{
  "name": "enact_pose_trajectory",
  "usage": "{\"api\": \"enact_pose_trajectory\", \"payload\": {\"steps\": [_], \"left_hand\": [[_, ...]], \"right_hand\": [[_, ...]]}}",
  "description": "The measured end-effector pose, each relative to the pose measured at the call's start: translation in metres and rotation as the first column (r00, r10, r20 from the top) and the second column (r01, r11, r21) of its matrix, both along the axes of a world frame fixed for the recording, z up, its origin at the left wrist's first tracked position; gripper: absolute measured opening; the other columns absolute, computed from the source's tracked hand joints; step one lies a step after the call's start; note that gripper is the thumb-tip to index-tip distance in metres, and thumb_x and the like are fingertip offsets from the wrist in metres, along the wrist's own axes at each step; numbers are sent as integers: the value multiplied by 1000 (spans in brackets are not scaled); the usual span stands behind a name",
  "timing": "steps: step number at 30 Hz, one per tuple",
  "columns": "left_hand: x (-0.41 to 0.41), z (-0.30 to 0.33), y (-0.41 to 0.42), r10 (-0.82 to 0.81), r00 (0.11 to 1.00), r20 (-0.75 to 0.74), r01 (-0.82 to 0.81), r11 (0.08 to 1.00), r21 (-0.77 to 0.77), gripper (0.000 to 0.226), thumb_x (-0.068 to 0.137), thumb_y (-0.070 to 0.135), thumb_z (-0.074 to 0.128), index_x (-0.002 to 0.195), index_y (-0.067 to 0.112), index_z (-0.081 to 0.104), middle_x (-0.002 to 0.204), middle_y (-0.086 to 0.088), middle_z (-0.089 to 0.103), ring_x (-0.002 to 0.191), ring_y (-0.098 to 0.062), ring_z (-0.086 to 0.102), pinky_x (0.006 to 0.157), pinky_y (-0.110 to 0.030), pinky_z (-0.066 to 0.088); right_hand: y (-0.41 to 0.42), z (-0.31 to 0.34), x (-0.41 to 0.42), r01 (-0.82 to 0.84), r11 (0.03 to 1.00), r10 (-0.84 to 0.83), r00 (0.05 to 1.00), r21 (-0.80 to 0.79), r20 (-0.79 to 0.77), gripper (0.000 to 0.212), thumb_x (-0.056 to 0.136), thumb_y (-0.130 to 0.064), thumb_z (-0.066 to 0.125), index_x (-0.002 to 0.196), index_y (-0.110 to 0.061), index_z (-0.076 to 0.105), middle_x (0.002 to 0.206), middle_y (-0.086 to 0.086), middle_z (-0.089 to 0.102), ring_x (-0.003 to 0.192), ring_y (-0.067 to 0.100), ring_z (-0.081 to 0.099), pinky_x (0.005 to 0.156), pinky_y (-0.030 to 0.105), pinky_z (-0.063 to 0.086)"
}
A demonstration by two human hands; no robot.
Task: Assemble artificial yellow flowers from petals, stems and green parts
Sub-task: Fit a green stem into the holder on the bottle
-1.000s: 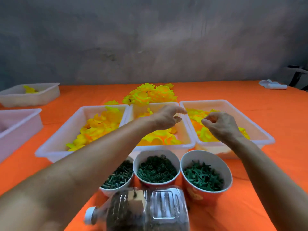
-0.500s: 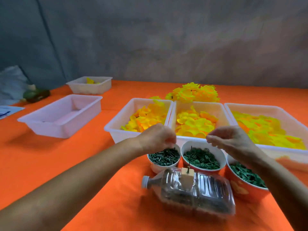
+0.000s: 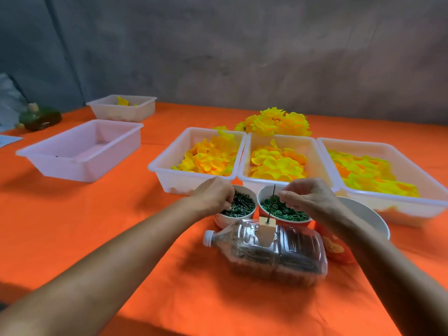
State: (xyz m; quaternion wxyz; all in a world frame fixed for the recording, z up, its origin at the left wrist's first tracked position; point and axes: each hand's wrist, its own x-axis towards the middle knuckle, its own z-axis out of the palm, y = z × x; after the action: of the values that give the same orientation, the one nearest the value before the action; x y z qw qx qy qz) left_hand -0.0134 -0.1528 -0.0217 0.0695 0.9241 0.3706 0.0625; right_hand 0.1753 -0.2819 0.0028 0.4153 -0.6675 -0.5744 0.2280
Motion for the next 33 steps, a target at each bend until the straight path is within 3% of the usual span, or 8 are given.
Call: {"api": "enact_pose_trajectory", "payload": {"steps": [8,13,18,22,27,33], "left_hand": [[-5,0,6,68,984,164,-52,993,-103,24,75,-8,65,92,6,75,97,-8,72,94,-20,64,77,-23,44],[-9,1,8,142,928,343,-44,959,-279,22,78,-8,64,89,9,72,87,-10,66,74,-16,60,62,-19,46],[-10,-2,4,259,760,596,79,874,-480,27,72,-14,68,79,11,67,76,-9,64,71,-19,59,72,-33,53],[-5,0,-2,343,607,717,177,821,-543,30,69,-16,71,81,12,66,75,-8,67,67,-18,63,69,-30,55],[4,16,-11,371,410,833,347,781,-519,26,73,-17,67,84,6,66,71,-3,70,66,-11,66,66,-22,56],[15,37,-25,369,318,873,432,764,-480,20,78,-15,62,86,3,62,68,-3,70,61,-11,66,64,-21,56]], "right_hand": [[3,-11,0,-8,1000,8,999,3,-47,17,86,-11,65,69,-10,69,58,-3,61,51,1,52,51,12,40],[9,-15,-2,-30,1000,30,998,1,-56,21,86,-11,65,65,-14,68,52,-8,60,49,-1,51,52,16,40],[10,-15,-7,-32,999,32,996,2,-81,26,85,-10,66,59,-15,65,51,-6,58,49,3,48,52,19,38],[10,-10,-8,-45,999,46,992,17,-116,23,85,-7,65,63,-15,66,52,-7,58,52,5,49,55,23,39],[12,4,-6,-48,995,60,988,85,-144,16,84,-7,66,72,-17,70,59,-4,64,55,5,55,57,23,44],[22,25,-19,-51,964,107,973,261,-204,11,80,-4,71,81,-15,71,66,-6,67,55,-4,56,54,11,43]]}}
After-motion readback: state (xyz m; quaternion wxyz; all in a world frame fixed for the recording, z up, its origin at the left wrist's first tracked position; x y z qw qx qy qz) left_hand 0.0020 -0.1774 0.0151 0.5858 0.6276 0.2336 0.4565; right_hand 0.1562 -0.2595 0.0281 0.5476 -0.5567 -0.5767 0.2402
